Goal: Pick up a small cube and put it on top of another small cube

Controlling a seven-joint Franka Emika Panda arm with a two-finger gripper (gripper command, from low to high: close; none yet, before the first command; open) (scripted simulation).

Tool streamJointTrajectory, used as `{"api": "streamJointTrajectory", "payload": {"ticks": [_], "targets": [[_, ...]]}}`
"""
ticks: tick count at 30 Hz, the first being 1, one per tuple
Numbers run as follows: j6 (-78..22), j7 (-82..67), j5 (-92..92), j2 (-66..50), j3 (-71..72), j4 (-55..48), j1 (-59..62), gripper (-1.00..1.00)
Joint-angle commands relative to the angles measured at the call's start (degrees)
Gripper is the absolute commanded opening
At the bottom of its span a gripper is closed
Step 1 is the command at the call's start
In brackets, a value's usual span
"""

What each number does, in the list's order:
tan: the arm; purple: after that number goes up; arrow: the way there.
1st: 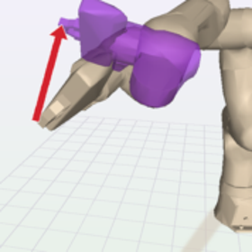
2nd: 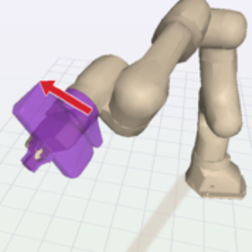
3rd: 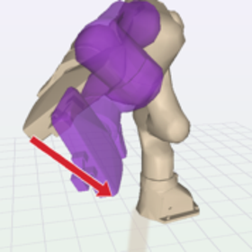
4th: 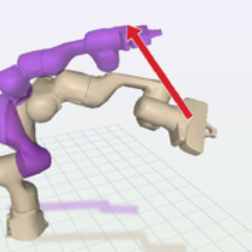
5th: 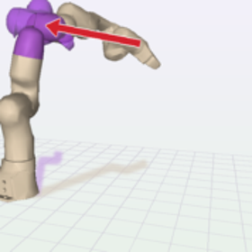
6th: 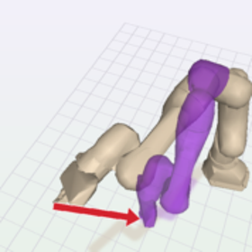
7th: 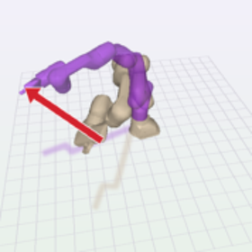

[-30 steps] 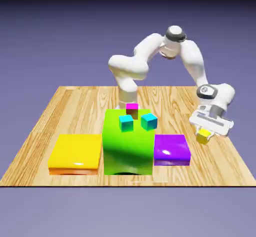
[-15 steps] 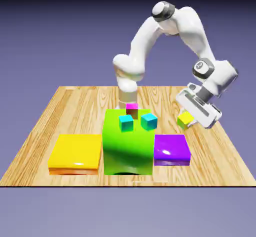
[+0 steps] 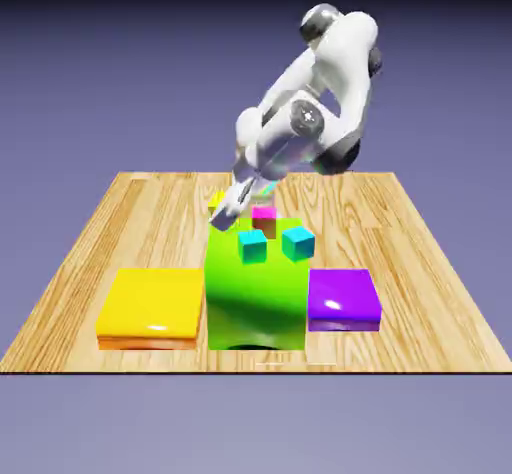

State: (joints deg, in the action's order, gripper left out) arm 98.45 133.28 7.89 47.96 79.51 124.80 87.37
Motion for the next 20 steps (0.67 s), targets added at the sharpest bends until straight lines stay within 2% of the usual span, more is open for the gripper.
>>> {"api": "streamJointTrajectory", "payload": {"ticks": [1,10,12,16,17,20], "targets": [[0.2,-0.5,1.0,2.1,-0.1,-0.2,-0.7,-1.0],[2.3,-4.6,9.7,20.8,-0.9,-2.2,-7.0,-1.0],[2.3,-4.7,9.7,20.8,-0.9,-2.2,-7.0,-1.0],[10.9,-4.7,12.9,21.6,3.6,5.3,-6.2,-1.0],[10.9,-4.7,12.9,21.6,3.6,5.3,-6.2,1.0],[6.2,-4.7,11.2,21.1,1.1,1.2,-6.7,1.0]]}}
